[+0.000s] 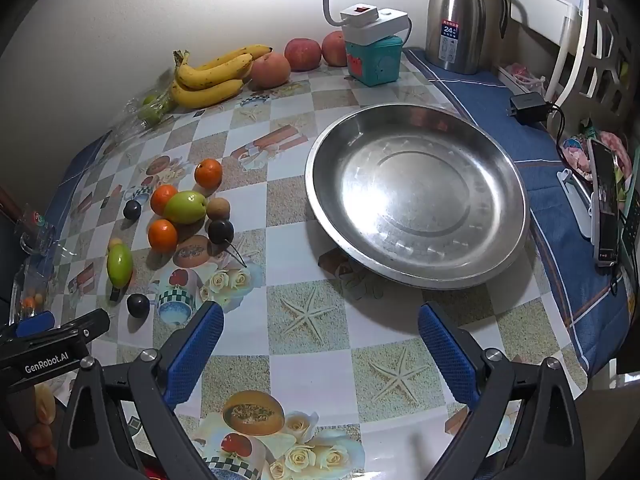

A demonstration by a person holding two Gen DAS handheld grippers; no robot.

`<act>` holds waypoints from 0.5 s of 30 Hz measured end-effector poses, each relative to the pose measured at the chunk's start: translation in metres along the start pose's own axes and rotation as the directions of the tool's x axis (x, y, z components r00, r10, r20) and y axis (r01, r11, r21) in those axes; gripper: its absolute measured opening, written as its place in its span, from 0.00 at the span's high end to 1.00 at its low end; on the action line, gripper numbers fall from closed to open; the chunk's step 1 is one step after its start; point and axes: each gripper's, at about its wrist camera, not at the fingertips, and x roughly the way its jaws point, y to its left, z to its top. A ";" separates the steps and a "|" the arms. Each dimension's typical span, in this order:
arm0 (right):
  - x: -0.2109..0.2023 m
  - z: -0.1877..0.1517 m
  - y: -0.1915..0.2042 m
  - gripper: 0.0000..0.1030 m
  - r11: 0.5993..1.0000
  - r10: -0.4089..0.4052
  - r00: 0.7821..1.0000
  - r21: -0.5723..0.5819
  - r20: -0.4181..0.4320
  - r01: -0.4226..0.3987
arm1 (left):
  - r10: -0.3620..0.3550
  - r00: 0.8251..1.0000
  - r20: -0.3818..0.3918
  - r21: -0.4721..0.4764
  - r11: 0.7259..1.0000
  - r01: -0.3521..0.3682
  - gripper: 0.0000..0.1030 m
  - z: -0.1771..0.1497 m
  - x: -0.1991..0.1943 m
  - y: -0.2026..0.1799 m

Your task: Organize fruits

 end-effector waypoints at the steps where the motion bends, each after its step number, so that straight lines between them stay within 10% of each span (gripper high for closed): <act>1: 0.000 0.000 0.000 0.05 1.000 0.000 1.000 0.000 0.000 0.000 | 0.001 1.000 0.001 0.002 1.000 -0.001 0.00 0.000 0.000 0.000; 15: 0.001 0.000 0.000 0.05 1.000 0.001 1.000 -0.003 -0.003 -0.001 | 0.002 1.000 0.005 -0.001 1.000 -0.002 0.00 0.001 -0.002 0.000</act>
